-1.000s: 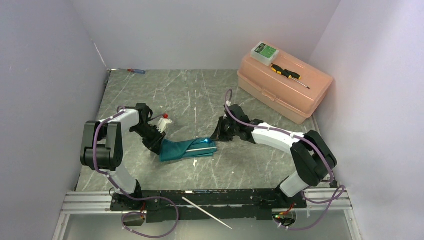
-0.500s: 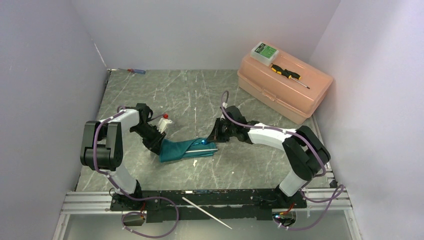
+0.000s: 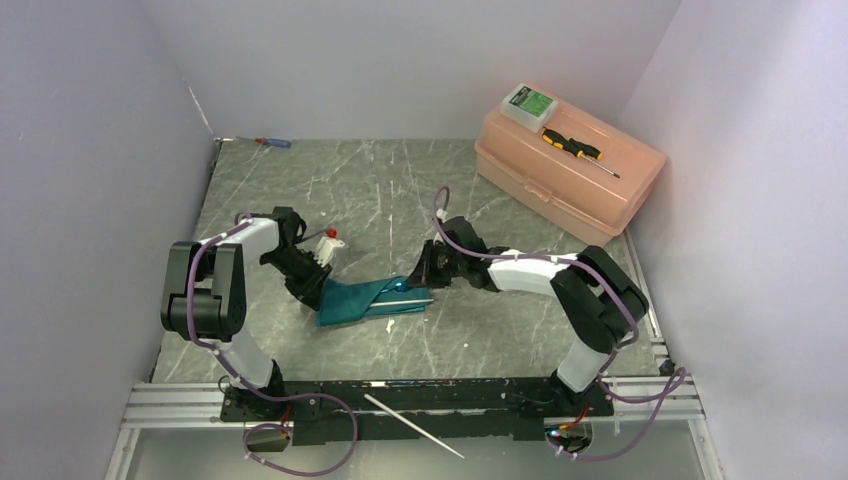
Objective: Fold the napkin into a case and place the utensils inside
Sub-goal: Insert the fork into the folded napkin.
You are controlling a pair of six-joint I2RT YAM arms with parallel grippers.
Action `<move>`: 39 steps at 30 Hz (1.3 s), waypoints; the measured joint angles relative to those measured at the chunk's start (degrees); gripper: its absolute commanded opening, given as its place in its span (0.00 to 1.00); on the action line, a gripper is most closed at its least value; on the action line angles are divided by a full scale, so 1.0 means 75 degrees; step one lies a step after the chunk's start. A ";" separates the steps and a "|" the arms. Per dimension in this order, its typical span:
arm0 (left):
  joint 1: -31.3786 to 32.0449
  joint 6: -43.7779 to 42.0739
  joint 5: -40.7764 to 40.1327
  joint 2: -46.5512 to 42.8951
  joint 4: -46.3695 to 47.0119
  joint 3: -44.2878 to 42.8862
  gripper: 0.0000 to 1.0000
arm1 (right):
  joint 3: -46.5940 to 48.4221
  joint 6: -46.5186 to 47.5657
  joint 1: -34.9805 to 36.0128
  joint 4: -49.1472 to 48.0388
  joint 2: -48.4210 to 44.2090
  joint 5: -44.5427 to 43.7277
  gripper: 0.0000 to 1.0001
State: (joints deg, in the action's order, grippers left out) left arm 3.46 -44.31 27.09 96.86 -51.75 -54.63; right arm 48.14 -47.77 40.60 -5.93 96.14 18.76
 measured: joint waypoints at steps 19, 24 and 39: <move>0.0000 -0.0003 -0.0015 0.0020 -0.0020 -0.0017 0.21 | -0.0076 -0.0198 0.0076 -0.0901 0.0629 0.0557 0.37; 0.0000 -0.0052 -0.0082 0.0067 -0.0210 -0.0085 0.25 | -0.0087 0.0108 0.0012 -0.0618 0.0458 0.0405 0.65; -0.0662 -0.0271 -0.0428 -0.0119 -0.1871 -0.1891 0.95 | 0.0525 0.2352 -0.1370 0.2116 -0.1649 -0.0149 1.00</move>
State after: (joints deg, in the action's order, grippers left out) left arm -1.50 -46.35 23.88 95.96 -65.78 -68.82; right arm 52.07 -30.13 30.33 9.93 83.77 17.65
